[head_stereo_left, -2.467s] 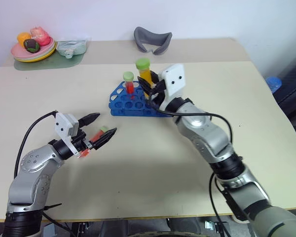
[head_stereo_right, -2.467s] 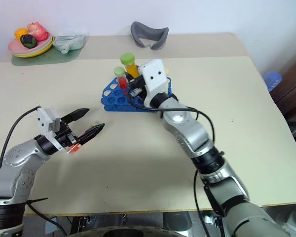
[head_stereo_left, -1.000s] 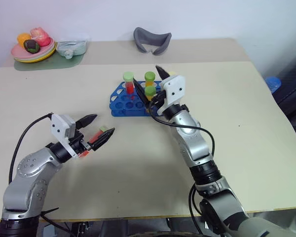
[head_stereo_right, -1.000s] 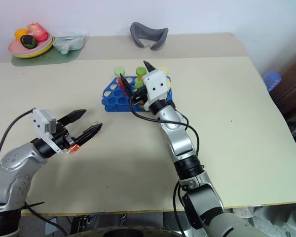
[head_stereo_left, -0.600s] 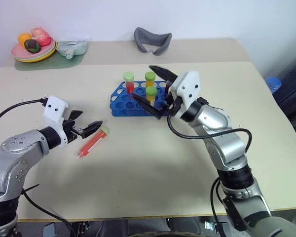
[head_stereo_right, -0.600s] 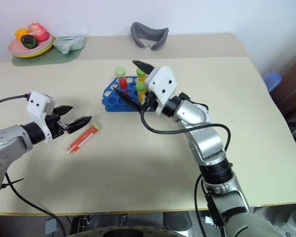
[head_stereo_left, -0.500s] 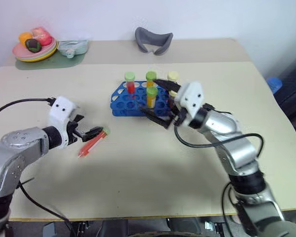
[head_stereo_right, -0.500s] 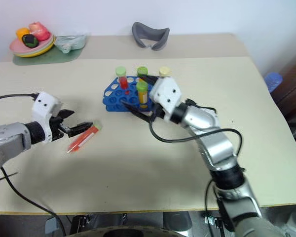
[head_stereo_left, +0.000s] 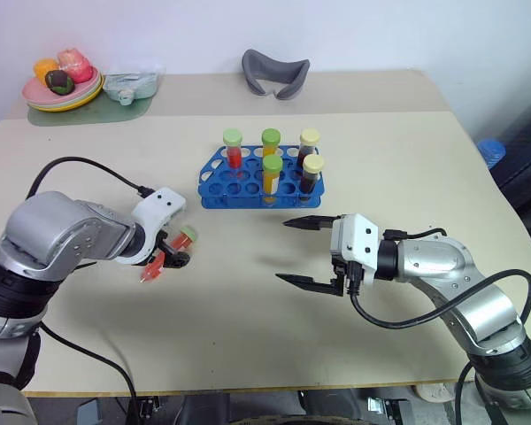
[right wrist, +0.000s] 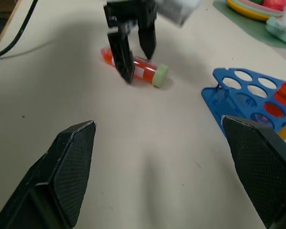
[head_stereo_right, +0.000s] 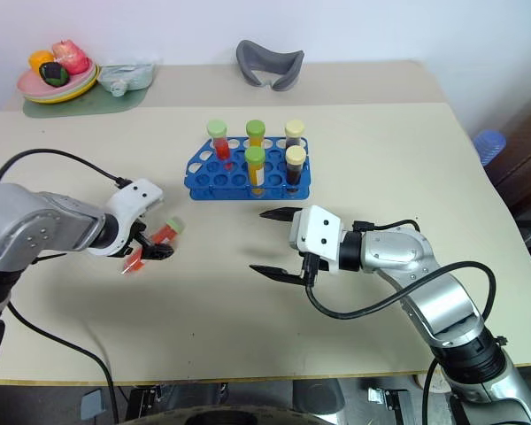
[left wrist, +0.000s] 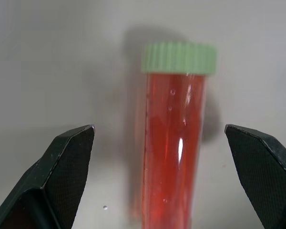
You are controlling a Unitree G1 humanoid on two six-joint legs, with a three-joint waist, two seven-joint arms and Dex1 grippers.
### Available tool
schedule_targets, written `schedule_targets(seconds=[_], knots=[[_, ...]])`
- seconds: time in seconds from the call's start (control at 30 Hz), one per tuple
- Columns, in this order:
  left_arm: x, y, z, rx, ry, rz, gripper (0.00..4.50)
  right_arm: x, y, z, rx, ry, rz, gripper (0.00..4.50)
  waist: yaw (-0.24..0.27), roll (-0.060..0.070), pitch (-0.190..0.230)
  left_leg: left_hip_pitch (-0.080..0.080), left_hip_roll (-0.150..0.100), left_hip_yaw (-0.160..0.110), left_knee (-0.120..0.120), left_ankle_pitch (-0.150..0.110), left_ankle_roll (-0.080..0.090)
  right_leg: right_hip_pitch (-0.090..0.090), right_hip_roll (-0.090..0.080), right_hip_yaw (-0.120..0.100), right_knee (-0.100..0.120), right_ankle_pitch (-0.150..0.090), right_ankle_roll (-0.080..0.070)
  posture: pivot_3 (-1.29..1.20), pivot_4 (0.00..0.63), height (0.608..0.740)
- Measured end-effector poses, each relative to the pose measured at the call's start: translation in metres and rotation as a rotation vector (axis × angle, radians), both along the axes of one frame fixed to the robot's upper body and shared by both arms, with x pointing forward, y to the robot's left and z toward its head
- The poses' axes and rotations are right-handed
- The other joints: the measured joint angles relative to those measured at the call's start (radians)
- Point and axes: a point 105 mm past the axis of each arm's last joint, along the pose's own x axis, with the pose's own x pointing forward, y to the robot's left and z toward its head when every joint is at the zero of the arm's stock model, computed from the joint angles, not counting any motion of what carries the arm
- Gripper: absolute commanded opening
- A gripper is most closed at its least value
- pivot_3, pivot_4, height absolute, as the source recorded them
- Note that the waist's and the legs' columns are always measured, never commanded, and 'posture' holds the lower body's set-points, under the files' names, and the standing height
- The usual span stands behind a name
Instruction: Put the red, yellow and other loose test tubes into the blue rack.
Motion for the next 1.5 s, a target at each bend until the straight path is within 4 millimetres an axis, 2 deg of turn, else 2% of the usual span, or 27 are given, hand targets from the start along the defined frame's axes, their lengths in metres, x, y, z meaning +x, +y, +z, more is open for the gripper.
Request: schedule_targets(seconds=[0.4,0.5,0.6,1.03,1.13,1.43,1.5], knots=[[0.003,0.001,-0.002,-0.004,0.045,0.010,4.50,-0.003,0.002,-0.008,-0.005,0.017,-0.025,4.31,0.000,0.000,0.000,0.001,0.000,0.000,0.000,0.000,0.000,0.001,0.000,0.000,0.000,0.000,0.000,0.00,0.150,0.740],[0.003,0.002,-0.002,-0.003,0.044,0.010,3.60,-0.003,0.003,-0.009,-0.003,0.013,-0.021,4.37,-0.001,0.000,0.000,0.001,0.000,0.000,0.000,0.000,0.000,0.001,0.000,0.000,0.000,0.000,0.000,0.00,0.150,0.740],[0.003,0.002,-0.002,-0.003,0.042,0.010,2.22,-0.004,0.004,-0.008,0.001,0.008,-0.017,4.37,-0.001,0.000,0.000,0.001,0.000,0.000,0.000,0.000,0.000,0.001,0.000,0.000,0.000,0.000,0.000,0.00,0.150,0.740],[0.004,0.003,-0.001,0.006,0.035,0.019,2.22,-0.002,0.005,-0.008,0.001,0.000,-0.018,4.37,-0.002,0.000,0.000,0.001,0.000,0.000,0.000,0.000,0.000,0.001,0.000,0.000,0.001,0.000,0.000,0.00,0.150,0.740],[0.004,0.003,-0.001,0.007,0.034,0.016,1.46,-0.002,0.005,-0.007,0.002,-0.003,-0.018,4.37,-0.002,0.000,0.000,0.001,0.000,0.000,0.000,0.000,0.000,0.001,0.000,0.000,0.001,0.000,0.000,0.00,0.150,0.740],[0.005,0.006,0.000,0.013,0.022,0.033,1.46,-0.002,0.006,-0.007,0.006,-0.003,-0.017,4.37,-0.002,0.000,0.000,0.001,0.000,0.000,0.001,0.000,0.000,0.001,0.000,0.000,0.001,0.000,0.000,0.00,0.150,0.740],[0.009,0.013,0.003,0.016,0.003,0.074,1.46,-0.002,0.006,-0.007,0.006,-0.003,-0.017,4.37,-0.002,0.000,0.000,0.001,0.000,0.000,0.001,0.000,0.000,0.001,0.000,0.000,0.001,0.000,0.000,0.00,0.150,0.740]])
